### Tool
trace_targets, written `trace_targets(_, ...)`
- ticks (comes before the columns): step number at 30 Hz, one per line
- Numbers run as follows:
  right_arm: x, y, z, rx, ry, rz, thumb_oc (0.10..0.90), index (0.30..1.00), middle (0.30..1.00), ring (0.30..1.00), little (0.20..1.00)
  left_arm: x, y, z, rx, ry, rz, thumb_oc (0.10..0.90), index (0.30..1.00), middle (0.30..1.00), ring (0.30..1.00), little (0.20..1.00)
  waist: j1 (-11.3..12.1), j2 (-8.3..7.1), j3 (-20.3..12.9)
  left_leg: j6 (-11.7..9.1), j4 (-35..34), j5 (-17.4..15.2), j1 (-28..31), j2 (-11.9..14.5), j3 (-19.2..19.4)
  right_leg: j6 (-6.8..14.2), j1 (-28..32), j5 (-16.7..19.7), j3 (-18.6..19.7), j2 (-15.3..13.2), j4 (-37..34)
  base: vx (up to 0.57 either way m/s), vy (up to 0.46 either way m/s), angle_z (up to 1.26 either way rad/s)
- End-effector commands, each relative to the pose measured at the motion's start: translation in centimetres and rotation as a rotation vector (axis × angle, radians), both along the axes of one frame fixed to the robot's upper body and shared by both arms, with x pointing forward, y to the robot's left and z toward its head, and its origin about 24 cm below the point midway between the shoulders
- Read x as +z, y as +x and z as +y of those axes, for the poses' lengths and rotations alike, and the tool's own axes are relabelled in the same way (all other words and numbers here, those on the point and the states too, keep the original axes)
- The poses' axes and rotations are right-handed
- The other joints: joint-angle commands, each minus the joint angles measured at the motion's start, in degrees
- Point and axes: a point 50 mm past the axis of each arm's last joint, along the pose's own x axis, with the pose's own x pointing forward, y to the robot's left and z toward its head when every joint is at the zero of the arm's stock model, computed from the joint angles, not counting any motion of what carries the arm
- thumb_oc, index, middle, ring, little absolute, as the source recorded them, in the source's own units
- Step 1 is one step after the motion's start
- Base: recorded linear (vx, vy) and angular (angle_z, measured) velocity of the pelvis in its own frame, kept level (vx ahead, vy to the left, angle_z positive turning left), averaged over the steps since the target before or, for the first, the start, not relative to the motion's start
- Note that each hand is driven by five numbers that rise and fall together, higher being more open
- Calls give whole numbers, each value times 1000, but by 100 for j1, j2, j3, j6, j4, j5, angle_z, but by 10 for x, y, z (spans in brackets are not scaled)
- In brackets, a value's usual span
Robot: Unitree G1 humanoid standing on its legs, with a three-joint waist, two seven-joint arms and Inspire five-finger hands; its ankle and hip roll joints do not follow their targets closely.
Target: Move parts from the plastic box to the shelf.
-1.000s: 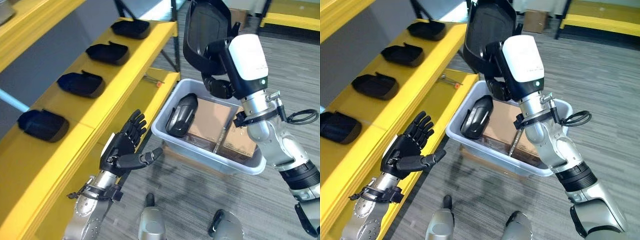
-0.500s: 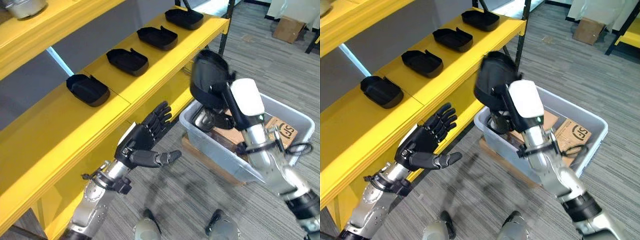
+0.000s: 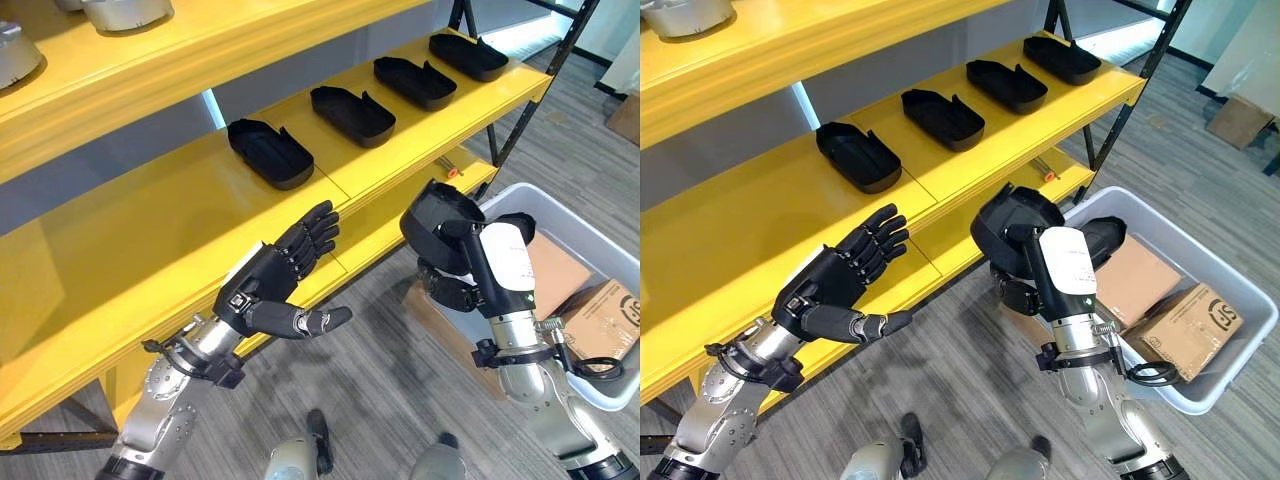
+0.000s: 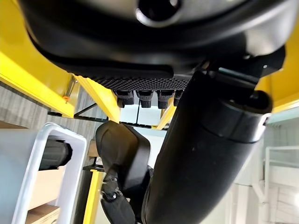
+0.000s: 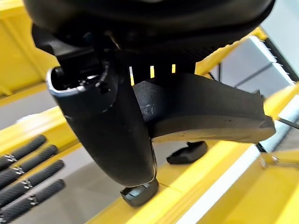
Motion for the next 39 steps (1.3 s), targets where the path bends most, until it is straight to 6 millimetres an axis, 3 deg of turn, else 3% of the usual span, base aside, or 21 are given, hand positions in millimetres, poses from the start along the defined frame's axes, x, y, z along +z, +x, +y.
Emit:
trace_targets(1, 77, -7, 1, 57, -22, -445, 400, 300, 300, 300, 300, 42, -12, -9, -13, -84, -232, 900, 1000, 1000, 1000, 1000, -89, -114, -695, -258, -29, -665, 690, -261, -182, -233, 491, -286, -238, 838, -669, 78, 13, 6)
trace_targets(4, 73, -9, 0, 64, -29, -439, 400, 300, 300, 300, 300, 39, -13, -9, 0, -78, -225, 900, 1000, 1000, 1000, 1000, -135, -147, -746, -238, -13, -663, 580, -458, -423, -372, 586, -312, 175, 1027, -960, 62, -49, 19)
trace_targets(8, 71, -9, -2, 55, -14, -470, 400, 300, 300, 300, 300, 29, -12, -9, -60, -177, -135, 900, 1000, 1000, 1000, 1000, -114, -150, -776, -238, 395, -809, 353, -505, -240, -464, 654, -322, 164, 954, -1084, 1, -98, 36)
trace_targets(10, 70, -9, 1, 38, -34, -495, 400, 300, 300, 300, 300, 26, -11, -9, -72, -208, -112, 900, 1000, 1000, 1000, 1000, -166, -142, -783, -268, 490, -850, 379, -352, 283, -457, 697, -343, -82, 870, -1134, -30, -59, 60)
trace_targets(11, 70, -9, 3, 30, -68, -513, 400, 300, 300, 300, 300, 26, -9, -11, -89, -210, -110, 900, 1000, 1000, 1000, 1000, -266, -131, -811, -345, 562, -972, 504, -131, 702, -410, 796, -434, -280, 781, -1163, -3, -13, 75)
trace_targets(12, 71, -9, 4, 33, -81, -517, 400, 300, 300, 300, 300, 26, -9, -12, -93, -209, -113, 900, 1000, 1000, 1000, 1000, -288, -136, -815, -363, 588, -970, 525, -61, 815, -416, 798, -434, -341, 751, -1158, 8, 14, 110)
trace_targets(13, 72, -9, 6, 42, -95, -521, 400, 300, 300, 300, 300, 27, -9, -12, -96, -210, -116, 900, 1000, 1000, 1000, 1000, -295, -136, -814, -385, 617, -961, 528, -3, 867, -426, 793, -435, -382, 726, -1143, -37, 47, 105)
trace_targets(16, 78, -8, 16, 157, -182, -532, 400, 300, 300, 300, 300, 30, -14, -9, -65, -197, -149, 900, 1000, 1000, 1000, 1000, -182, -99, -776, -555, 826, -929, 462, 282, 526, -493, 763, -547, -405, 610, -961, -26, 132, 63)
trace_targets(19, 82, -9, 28, 259, -238, -521, 400, 300, 300, 300, 300, 30, -17, -4, -21, -211, -132, 900, 1000, 1000, 1000, 1000, -47, -77, -824, -867, 791, -249, 437, 838, 268, -591, 789, -670, -409, 528, -882, -36, 142, 10)
trace_targets(20, 84, -10, 31, 287, -256, -520, 400, 300, 300, 300, 300, 30, -18, -2, -8, -213, -126, 900, 1000, 1000, 1000, 1000, -31, -51, -825, -974, 773, 183, 390, 1147, 291, -686, 748, -689, -502, 514, -806, 15, 236, 8)
trace_targets(21, 85, -11, 33, 313, -262, -521, 400, 300, 300, 300, 300, 29, -19, -1, 2, -212, -122, 900, 1000, 1000, 1000, 1000, -2, -34, -833, -1054, 763, 410, 374, 1362, 236, -716, 730, -752, -533, 473, -731, -51, 208, 5)
trace_targets(23, 87, -11, 35, 331, -265, -523, 400, 300, 300, 300, 300, 28, -20, 0, 3, -210, -121, 900, 1000, 1000, 1000, 1000, 8, -20, -836, -1107, 749, 559, 359, 1498, 179, -738, 694, -802, -555, 443, -646, -19, 243, 2)
trace_targets(24, 90, -12, 37, 358, -279, -529, 400, 300, 300, 300, 300, 27, -20, 1, -4, -207, -117, 900, 1000, 1000, 1000, 1000, 25, 17, -829, -1198, 696, 836, 363, 1747, 96, -771, 592, -900, -612, 352, -427, -60, 382, 10)
trace_targets(26, 92, -11, 38, 369, -290, -537, 400, 300, 300, 300, 300, 27, -20, 1, 0, -209, -128, 900, 1000, 1000, 1000, 1000, 15, 60, -816, -1279, 589, 1041, 374, 1910, 80, -778, 468, -979, -680, 233, -202, -64, 448, 19)
trace_targets(27, 95, -10, 38, 374, -302, -539, 400, 300, 300, 300, 300, 27, -19, 0, 2, -215, -140, 900, 1000, 1000, 1000, 1000, -4, 108, -809, -1436, 447, 1249, 379, 2096, 111, -731, 373, -1082, -715, 67, 23, -32, 394, 32)
trace_targets(29, 95, -11, 37, 375, -318, -553, 400, 300, 300, 300, 300, 27, -17, 0, 5, -215, -145, 900, 1000, 1000, 1000, 1000, -59, 156, -785, -1487, 350, 1307, 352, 2155, 257, -669, 274, -1136, -789, -99, 249, -82, 528, 55)
trace_targets(30, 97, -12, 35, 378, -316, -566, 400, 300, 300, 300, 300, 25, -17, 2, 23, -193, -138, 900, 1000, 1000, 1000, 1000, -85, 200, -782, -1467, 198, 1049, 424, 2055, 353, -597, 200, -1149, -865, -227, 409, -72, 439, 60)
trace_targets(32, 96, -12, 33, 371, -314, -572, 400, 300, 300, 300, 300, 22, -16, 3, 46, -159, -132, 900, 1000, 1000, 1000, 1000, -43, 212, -763, -1470, 96, 951, 443, 2001, 341, -477, 198, -1167, -844, -410, 561, -20, 423, 52)
trace_targets(36, 92, -8, 29, 338, -300, -530, 400, 300, 300, 300, 300, 18, -14, 2, 34, -138, -114, 900, 1000, 1000, 1000, 1000, 82, 249, -719, -1239, 190, 289, 454, 1569, 246, -251, 333, -1058, -848, -700, 637, 9, 523, 56)
trace_targets(37, 88, -9, 29, 337, -302, -519, 400, 300, 300, 300, 300, 18, -15, 3, 26, -132, -109, 900, 1000, 1000, 1000, 1000, 142, 249, -715, -1092, 286, 156, 384, 1435, 216, -226, 377, -833, -885, -784, 501, 43, 380, 49)
trace_targets(39, 83, -13, 30, 349, -315, -517, 400, 300, 300, 300, 300, 17, -19, 8, 25, -110, -108, 900, 1000, 1000, 1000, 1000, 230, 241, -725, -1007, 340, -11, 407, 1261, 86, -150, 496, -637, -804, -885, 321, 94, 362, 44)
